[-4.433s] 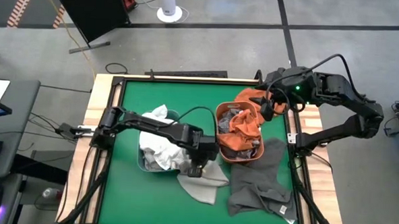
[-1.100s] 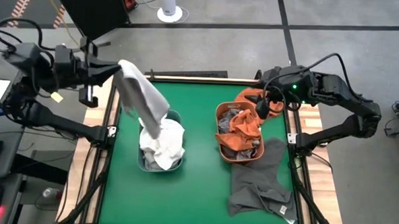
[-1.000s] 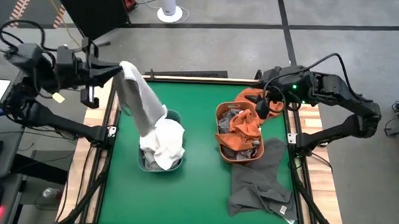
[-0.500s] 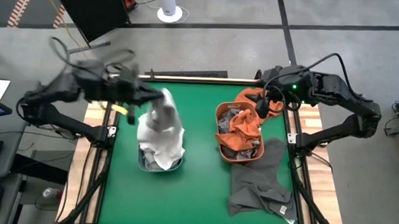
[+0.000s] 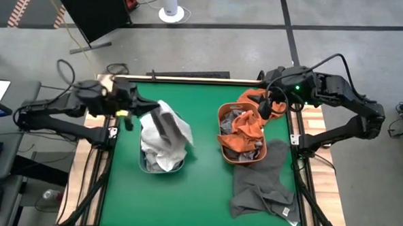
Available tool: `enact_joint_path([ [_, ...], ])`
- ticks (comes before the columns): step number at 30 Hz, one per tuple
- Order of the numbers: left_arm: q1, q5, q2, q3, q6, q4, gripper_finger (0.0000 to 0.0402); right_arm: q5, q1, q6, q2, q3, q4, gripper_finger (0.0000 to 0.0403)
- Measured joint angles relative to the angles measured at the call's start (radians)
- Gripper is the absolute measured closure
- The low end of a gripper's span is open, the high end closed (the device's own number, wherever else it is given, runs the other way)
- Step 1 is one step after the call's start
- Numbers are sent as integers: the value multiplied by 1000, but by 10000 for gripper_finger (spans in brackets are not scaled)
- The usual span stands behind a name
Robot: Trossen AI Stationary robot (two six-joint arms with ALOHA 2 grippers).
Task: Sort towels by color in basket
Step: Put the gray towel into the green bin
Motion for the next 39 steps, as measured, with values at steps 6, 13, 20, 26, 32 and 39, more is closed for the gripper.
enact_joint_path([
  [6,-28,181,-134,-93,-138,177,401,0,0,0,0,0,0,138],
  [13,-52,248,-162,-173,-372,165,401,0,-4,-19,0,0,7,138],
  [20,-70,183,-87,-229,-346,22,401,0,-9,-18,0,0,8,138],
  [26,-69,-10,-35,-229,-473,-274,401,0,-9,-18,0,0,10,138],
  [32,-69,-20,141,-206,-428,-308,401,0,-9,-26,0,0,38,138],
  [39,-69,-125,393,-114,-417,-553,401,0,-8,-26,0,0,45,138],
])
